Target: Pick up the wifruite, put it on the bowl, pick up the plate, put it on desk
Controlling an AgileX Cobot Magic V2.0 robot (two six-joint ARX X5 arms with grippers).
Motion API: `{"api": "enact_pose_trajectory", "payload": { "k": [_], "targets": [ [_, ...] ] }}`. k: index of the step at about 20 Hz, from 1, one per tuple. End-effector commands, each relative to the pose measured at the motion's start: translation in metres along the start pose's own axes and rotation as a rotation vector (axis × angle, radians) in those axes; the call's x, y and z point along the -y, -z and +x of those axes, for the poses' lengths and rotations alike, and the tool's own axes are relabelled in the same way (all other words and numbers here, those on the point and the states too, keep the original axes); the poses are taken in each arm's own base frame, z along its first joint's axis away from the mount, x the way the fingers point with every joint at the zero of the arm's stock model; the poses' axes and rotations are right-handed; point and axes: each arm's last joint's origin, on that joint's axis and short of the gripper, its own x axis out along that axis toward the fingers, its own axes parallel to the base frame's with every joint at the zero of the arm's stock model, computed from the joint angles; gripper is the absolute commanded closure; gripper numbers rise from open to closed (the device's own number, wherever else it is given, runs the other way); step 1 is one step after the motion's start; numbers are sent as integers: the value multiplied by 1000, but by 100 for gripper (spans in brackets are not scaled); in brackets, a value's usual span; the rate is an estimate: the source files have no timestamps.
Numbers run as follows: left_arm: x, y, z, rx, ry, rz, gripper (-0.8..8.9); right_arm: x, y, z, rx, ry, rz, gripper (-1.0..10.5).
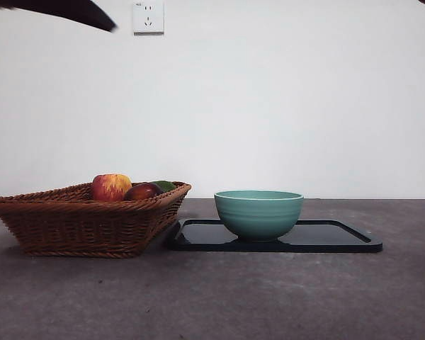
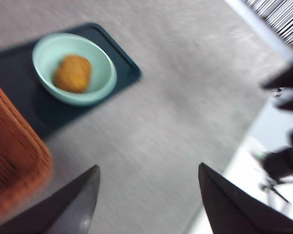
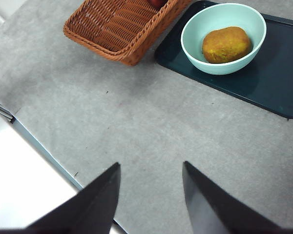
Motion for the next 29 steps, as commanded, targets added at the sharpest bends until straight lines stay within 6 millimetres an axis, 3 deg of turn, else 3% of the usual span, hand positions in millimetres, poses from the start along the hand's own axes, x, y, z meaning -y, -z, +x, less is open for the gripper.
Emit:
{"api": "enact_pose_trajectory", "payload": {
  "k": [1, 6, 11, 18, 29],
  "targets": [
    [-6, -28, 20, -13, -7, 83, 495, -1, -3, 0, 8, -9, -7, 743],
    [-29, -79, 78, -56, -42, 146, 496, -1, -2, 0, 0, -7, -4, 743],
    [-46, -96, 136, -94, -31, 203, 496, -1, -1, 0, -6, -6, -2, 743],
    [-59, -81, 200, -127, -61, 321, 496, -1, 1, 0, -29, -3, 8, 743],
    [-77, -48, 262, -211, -87, 361, 496, -1, 3, -1, -47, 0, 15, 743]
  ]
}}
